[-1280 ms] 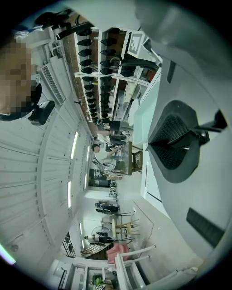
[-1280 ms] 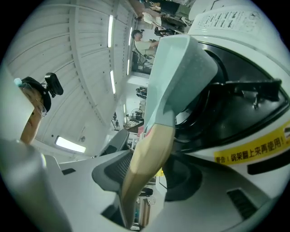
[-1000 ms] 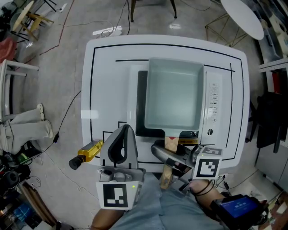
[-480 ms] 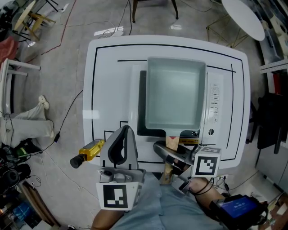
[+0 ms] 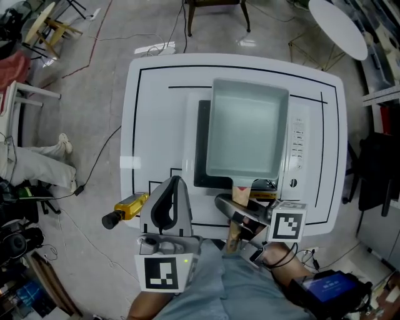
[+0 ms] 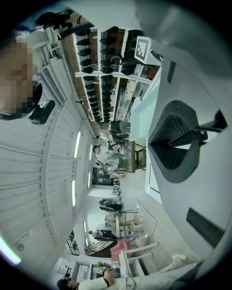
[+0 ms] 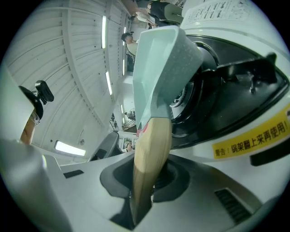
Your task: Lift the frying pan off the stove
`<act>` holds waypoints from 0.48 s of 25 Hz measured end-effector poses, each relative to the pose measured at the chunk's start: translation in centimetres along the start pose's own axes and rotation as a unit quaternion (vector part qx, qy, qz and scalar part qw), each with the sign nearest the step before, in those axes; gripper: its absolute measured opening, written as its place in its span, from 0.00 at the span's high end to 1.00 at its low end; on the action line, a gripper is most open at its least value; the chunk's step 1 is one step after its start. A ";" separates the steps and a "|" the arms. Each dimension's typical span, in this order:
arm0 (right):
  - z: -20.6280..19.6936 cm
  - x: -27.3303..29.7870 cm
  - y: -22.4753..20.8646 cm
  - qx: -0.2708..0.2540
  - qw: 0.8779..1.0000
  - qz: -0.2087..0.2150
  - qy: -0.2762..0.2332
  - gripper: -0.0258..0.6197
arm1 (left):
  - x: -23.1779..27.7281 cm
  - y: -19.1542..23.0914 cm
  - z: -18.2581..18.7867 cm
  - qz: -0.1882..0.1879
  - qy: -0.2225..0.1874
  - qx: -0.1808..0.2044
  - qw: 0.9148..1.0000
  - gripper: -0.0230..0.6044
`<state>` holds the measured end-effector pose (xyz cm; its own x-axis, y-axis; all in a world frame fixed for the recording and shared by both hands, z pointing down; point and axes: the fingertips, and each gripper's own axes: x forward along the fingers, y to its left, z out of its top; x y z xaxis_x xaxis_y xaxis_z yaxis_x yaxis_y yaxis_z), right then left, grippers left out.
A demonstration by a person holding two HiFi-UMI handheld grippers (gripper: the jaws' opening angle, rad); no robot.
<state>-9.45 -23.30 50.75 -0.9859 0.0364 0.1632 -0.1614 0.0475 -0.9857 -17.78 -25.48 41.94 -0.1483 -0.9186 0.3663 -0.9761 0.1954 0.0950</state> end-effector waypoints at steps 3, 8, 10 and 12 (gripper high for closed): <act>0.2 -0.1 0.5 -0.003 1.000 0.002 -0.005 0.83 | -0.4 0.0 0.5 0.002 -0.006 0.002 1.000 0.94; 0.9 -0.9 1.5 -0.015 1.000 0.000 -0.021 0.84 | -1.0 -0.6 2.4 -0.006 -0.047 0.016 0.999 0.94; 1.1 -1.5 2.2 -0.024 0.999 -0.001 -0.028 0.84 | -1.2 -1.0 2.9 -0.012 -0.051 0.022 0.998 0.94; 1.5 -2.2 3.0 -0.034 0.999 -0.002 -0.035 0.84 | -1.5 -1.4 3.1 -0.013 -0.051 0.023 0.998 0.94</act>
<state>-7.83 -24.69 47.33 -0.9863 -0.0346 0.1616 -0.1645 0.1152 -0.9796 -16.63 -25.48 38.41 -0.1352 -0.9542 0.2669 -0.9859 0.1565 0.0600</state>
